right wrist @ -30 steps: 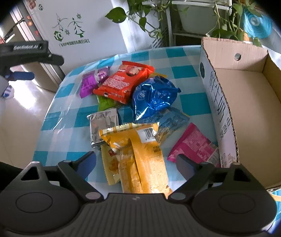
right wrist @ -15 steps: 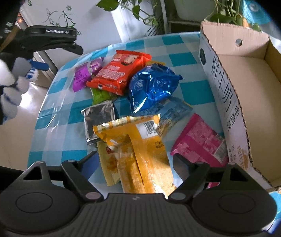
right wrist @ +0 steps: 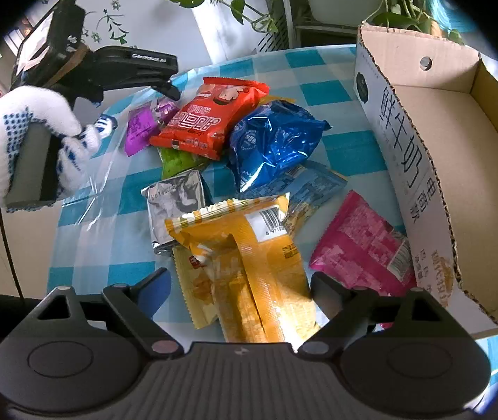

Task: Organize snacks
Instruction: 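Lower the left gripper onto the purple bag while the right gripper lowers onto the long yellow bag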

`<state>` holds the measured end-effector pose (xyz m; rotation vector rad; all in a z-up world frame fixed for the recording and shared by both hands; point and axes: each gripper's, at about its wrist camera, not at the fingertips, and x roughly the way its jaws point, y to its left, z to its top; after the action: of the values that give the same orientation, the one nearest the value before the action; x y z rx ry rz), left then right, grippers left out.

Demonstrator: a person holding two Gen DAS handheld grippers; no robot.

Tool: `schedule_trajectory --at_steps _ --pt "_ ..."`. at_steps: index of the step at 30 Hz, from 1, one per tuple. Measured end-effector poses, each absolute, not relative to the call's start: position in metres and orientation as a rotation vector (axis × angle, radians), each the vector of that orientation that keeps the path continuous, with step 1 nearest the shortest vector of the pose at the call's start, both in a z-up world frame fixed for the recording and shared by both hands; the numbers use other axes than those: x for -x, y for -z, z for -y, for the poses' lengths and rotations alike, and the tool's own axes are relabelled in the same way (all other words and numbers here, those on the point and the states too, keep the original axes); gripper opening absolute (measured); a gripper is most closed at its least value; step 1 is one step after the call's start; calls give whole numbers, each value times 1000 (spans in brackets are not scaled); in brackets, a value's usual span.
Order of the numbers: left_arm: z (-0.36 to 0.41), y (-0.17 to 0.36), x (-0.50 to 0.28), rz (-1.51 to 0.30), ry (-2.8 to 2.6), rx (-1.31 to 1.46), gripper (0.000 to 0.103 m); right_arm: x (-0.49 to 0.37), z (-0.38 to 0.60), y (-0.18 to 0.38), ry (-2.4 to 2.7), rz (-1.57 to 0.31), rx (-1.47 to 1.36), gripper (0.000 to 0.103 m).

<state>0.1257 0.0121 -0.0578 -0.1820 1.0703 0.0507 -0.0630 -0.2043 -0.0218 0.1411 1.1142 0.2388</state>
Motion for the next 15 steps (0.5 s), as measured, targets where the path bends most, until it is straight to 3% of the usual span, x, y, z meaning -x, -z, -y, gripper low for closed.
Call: schedule_trajectory --at_steps 15 --pt "-2 77 -134 -1116 -101 89 103 61 200 27 -217 -1127 -119 88"
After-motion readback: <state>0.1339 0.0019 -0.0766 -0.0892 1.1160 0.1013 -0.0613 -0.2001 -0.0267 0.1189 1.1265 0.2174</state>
